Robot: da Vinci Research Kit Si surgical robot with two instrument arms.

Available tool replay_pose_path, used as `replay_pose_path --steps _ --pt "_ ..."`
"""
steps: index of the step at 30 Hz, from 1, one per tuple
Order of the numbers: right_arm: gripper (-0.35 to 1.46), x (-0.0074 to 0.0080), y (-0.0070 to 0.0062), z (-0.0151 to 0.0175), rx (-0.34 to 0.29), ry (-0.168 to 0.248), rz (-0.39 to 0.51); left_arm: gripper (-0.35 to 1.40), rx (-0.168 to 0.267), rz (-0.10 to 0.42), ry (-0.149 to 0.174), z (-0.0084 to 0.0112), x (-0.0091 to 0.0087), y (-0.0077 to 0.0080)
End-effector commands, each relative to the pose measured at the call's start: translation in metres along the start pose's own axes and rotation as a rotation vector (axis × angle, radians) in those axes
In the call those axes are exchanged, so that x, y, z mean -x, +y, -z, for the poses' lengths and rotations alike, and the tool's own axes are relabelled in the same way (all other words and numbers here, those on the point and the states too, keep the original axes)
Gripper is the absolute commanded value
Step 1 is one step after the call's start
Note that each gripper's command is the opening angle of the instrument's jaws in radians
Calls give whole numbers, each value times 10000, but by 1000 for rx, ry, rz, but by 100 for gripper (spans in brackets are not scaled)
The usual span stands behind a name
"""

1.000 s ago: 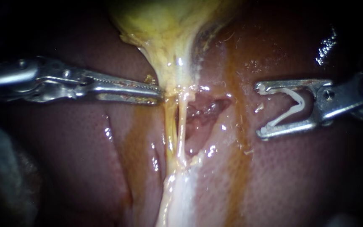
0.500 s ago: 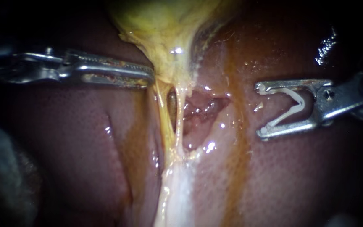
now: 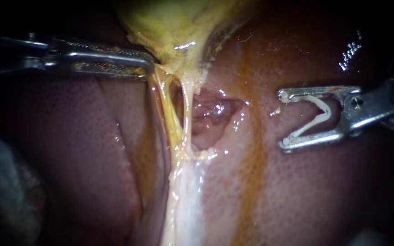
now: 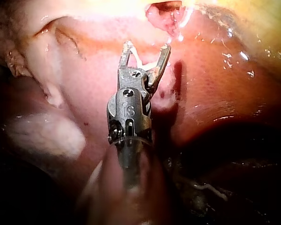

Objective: Grabbing gallbladder

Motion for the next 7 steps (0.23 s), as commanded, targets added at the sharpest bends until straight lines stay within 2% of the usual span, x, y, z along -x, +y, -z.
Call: replay_pose_path --steps 1,7 --pt "50 0 0 0 0 0 0 -35 0 -1 0 -1 0 0" --pt "50 0 0 0 0 0 0 -35 -1 -1 0 -2 1 0"
